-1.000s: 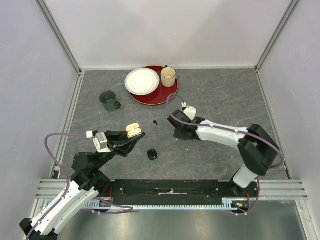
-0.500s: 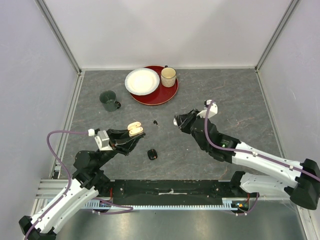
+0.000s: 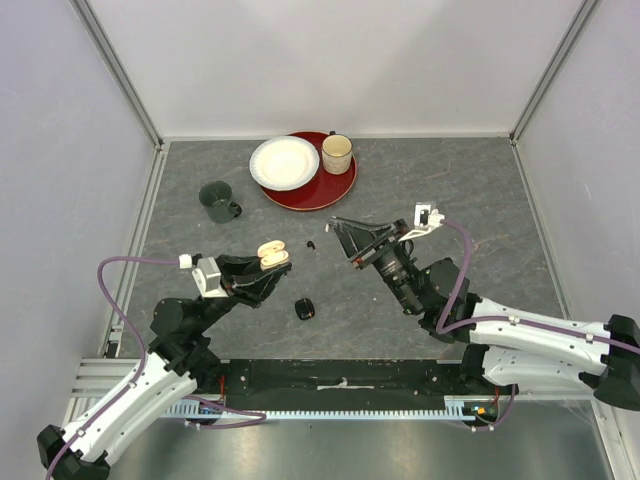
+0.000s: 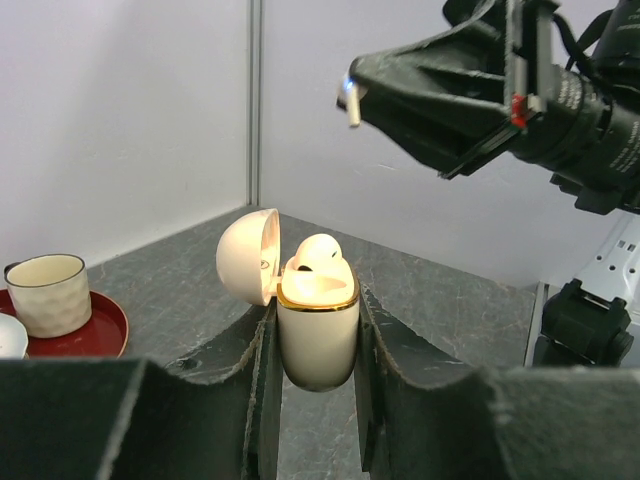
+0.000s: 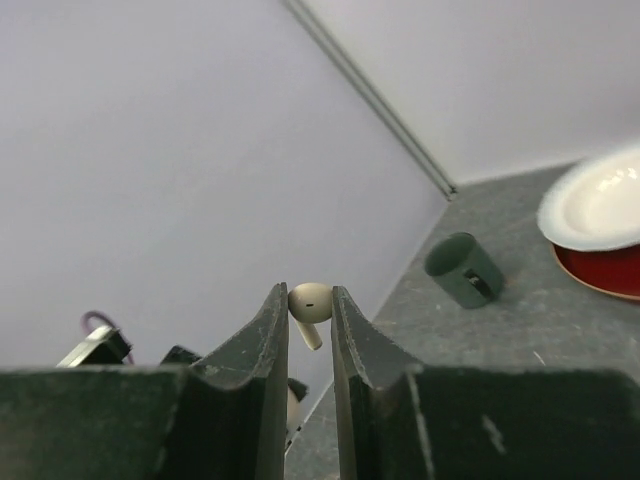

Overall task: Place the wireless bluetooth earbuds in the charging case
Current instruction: Place the earbud in the charging case.

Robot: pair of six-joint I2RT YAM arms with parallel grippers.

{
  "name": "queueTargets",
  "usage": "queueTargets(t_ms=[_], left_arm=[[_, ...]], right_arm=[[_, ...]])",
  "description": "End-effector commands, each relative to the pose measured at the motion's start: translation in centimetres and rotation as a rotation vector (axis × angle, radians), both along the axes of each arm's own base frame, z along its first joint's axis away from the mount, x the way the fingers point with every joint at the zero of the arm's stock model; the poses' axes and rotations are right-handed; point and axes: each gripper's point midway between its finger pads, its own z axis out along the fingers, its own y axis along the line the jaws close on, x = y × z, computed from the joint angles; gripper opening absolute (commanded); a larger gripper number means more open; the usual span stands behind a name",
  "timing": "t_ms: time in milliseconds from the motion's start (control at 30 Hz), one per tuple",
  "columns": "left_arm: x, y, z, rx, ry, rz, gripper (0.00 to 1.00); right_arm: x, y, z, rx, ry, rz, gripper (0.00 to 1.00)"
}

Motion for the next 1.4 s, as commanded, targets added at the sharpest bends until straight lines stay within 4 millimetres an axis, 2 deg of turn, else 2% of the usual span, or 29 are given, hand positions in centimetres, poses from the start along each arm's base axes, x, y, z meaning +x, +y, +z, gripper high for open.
queueTargets(t_ms=[0,133,367,633,1367], left_arm=[[-0.4,0.1,1.3,-0.044,-0.038,-0.014,0.02],[-0.5,-0.1,1.4,-0.039,-0.049,-0.023,0.02],[-0.6,-0.7,1.2,-0.012,-0.068,-0.047,0.02],[-0.8,-0.7,1.2,-0.013,-0.085,-0.053,0.02],[-1.5,-1.0,1.9,-0.02,-0.124,-0.088,0.02]], right_arm=[[-3.0,1.3,4.3,0.049,-0.209,0.09,0.0],[-4.4,2.7,5.1,0.022,-0.265,0.128,0.0],[-6.4,5.3,4.9,-0.017,-0.316,0.188,0.0],[-7.6,6.7,5.6,0.017,-0.334,0.241,0.0],[-7.1,9.9,3.3,-0.025,-0.251,0.274,0.0]])
